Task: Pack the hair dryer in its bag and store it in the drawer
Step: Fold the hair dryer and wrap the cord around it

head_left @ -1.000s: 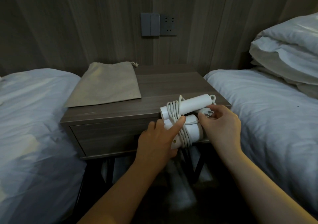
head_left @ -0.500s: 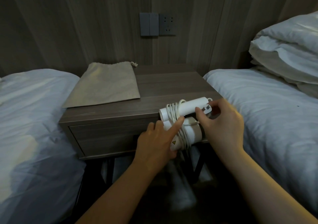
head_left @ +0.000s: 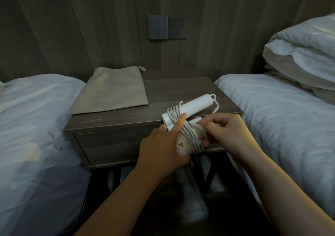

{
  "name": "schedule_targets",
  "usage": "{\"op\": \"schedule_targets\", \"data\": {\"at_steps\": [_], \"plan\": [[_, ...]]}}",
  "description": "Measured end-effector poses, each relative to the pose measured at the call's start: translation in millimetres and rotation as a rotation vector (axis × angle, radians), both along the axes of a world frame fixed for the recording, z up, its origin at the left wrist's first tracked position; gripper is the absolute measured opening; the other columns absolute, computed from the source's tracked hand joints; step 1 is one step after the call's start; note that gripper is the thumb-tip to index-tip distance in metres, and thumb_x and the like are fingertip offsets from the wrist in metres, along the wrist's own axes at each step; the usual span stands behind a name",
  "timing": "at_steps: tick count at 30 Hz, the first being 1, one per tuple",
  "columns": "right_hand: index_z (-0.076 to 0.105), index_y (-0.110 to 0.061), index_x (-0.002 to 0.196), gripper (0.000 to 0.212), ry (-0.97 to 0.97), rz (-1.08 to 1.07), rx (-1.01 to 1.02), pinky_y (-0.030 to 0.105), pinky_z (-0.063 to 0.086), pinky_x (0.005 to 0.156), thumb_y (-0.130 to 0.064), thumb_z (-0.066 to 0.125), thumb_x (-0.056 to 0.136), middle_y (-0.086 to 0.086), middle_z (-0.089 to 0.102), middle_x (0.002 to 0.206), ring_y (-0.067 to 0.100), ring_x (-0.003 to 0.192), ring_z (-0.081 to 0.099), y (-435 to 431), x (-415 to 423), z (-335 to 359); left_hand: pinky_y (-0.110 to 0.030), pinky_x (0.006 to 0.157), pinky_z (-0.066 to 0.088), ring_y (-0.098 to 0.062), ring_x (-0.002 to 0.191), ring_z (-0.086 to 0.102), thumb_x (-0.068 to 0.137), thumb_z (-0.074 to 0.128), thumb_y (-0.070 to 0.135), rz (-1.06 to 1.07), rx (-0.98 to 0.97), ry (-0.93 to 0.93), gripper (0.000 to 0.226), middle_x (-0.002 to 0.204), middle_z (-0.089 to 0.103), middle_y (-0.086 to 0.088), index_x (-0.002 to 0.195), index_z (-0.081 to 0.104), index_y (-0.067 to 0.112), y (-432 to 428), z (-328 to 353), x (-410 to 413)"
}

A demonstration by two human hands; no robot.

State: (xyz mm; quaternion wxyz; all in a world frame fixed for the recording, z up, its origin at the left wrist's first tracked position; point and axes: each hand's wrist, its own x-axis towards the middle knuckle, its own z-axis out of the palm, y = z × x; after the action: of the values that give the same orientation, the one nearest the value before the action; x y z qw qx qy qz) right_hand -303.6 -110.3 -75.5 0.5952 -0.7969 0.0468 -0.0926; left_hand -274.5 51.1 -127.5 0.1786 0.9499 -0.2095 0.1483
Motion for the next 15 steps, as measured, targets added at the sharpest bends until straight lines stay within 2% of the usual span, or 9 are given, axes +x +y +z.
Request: {"op": "schedule_targets", "data": {"at_steps": [5,7,9,12,14,15], "plan": [[0.068,-0.008,0.081,0.005,0.080,0.138,0.121,0.034,0.056,0.067,-0.007,0.063,0.082,0.020,0.072,0.072,0.020,0.057,0.068,3.0,-0.6,3.1,-0.031,0.071,0.045,-0.019,0.101,0.052,0.067,0.064,0.064,0.051,-0.046,-0.059,0.104,0.119,0.050,-0.003,0.141,-0.007,0.046,10.1,10.2,3.6],[0.069,-0.010,0.080,0.005,0.092,0.115,-0.001,0.026,0.055,0.066,-0.014,0.070,0.079,0.011,0.074,0.068,0.012,0.059,0.069,3.7,-1.3,4.0,-0.028,0.070,0.041,-0.018,0.103,0.051,0.069,0.065,0.061,0.061,-0.034,-0.086,0.103,0.120,0.048,-0.003,0.143,-0.005,0.045,12.8,10.4,3.5],[0.068,-0.016,0.078,0.011,0.049,0.048,-0.248,0.018,0.051,0.060,-0.022,0.075,0.073,0.003,0.072,0.067,0.007,0.059,0.066,3.3,-1.8,3.1,-0.027,0.069,0.037,-0.018,0.102,0.049,0.069,0.064,0.061,0.058,-0.023,-0.085,0.101,0.118,0.047,-0.002,0.143,-0.004,0.045,13.1,9.8,3.8],[0.063,-0.024,0.077,0.022,-0.038,-0.033,-0.599,0.014,0.038,0.056,-0.033,0.080,0.065,-0.007,0.060,0.079,0.005,0.068,0.057,2.6,-1.8,1.1,-0.027,0.071,0.038,-0.017,0.102,0.049,0.069,0.062,0.064,0.036,-0.009,-0.081,0.101,0.116,0.048,-0.002,0.143,-0.004,0.045,12.8,9.1,7.0],[0.055,-0.025,0.088,0.041,-0.004,-0.042,-0.637,0.013,0.034,0.062,-0.039,0.082,0.061,-0.009,0.048,0.095,0.006,0.081,0.051,-0.8,3.6,-2.6,-0.026,0.072,0.040,-0.016,0.099,0.050,0.069,0.061,0.065,0.016,0.005,-0.098,0.100,0.115,0.049,-0.002,0.143,-0.002,0.043,14.0,8.3,9.1],[0.050,-0.025,0.098,0.055,0.054,-0.035,-0.583,0.015,0.036,0.069,-0.041,0.083,0.058,-0.008,0.043,0.105,0.008,0.091,0.049,-3.5,6.9,-4.3,-0.025,0.071,0.041,-0.015,0.099,0.051,0.068,0.061,0.065,0.016,-0.006,-0.101,0.099,0.115,0.050,-0.001,0.144,0.000,0.044,14.9,8.5,9.1]]}}
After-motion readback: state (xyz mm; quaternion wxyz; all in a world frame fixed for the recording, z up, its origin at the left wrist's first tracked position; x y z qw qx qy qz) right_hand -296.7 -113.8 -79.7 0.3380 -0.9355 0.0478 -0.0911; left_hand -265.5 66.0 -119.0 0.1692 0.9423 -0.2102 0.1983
